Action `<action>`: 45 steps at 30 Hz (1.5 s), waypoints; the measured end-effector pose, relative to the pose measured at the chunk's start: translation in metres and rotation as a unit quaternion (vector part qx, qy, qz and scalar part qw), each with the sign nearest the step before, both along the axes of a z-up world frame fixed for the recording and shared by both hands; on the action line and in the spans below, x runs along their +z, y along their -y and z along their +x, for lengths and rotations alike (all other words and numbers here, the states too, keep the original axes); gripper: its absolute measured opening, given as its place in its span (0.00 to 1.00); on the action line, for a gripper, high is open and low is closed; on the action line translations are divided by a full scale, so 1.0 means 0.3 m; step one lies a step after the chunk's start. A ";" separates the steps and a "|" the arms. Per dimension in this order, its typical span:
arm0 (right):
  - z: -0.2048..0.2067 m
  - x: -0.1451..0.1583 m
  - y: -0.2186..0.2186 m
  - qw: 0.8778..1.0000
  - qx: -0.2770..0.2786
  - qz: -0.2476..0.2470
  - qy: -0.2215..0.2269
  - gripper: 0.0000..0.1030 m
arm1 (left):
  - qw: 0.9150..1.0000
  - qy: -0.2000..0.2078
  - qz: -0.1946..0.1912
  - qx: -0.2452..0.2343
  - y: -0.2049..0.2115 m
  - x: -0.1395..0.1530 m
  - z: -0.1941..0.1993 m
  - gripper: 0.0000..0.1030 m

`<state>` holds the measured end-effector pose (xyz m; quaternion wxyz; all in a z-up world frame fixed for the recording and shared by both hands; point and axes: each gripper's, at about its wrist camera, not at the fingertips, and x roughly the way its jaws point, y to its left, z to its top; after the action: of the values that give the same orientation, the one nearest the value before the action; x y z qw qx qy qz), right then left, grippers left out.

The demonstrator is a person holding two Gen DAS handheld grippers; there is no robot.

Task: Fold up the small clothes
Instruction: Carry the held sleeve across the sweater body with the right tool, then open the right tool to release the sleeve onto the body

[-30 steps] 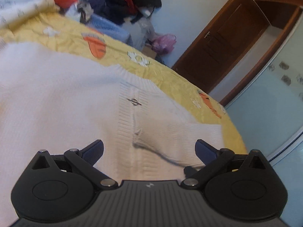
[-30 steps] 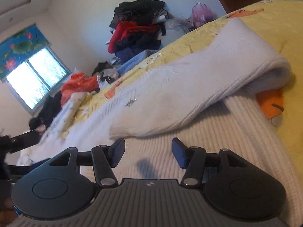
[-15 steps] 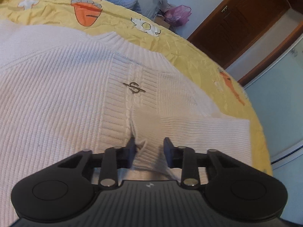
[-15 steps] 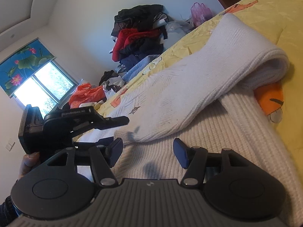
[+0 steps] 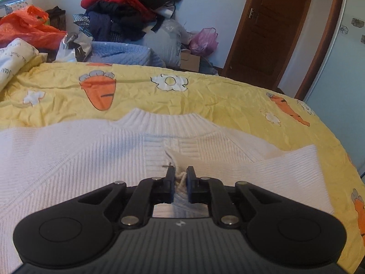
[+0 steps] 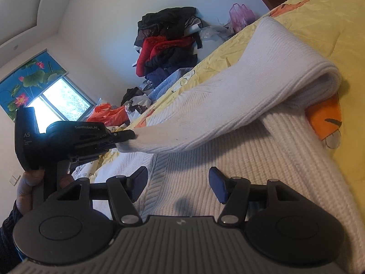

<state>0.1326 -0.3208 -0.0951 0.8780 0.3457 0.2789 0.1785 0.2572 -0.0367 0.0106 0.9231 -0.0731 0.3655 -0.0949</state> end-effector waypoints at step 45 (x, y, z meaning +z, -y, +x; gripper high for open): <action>0.475 0.087 -0.148 0.924 0.030 -0.382 0.007 0.90 | 0.995 0.010 0.082 0.050 -0.187 -0.235 -0.030 0.85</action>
<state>0.2751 -0.2765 -0.0691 0.9397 -0.0260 0.3298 0.0869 0.2480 0.0194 -0.0598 0.9333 -0.0149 0.3583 -0.0191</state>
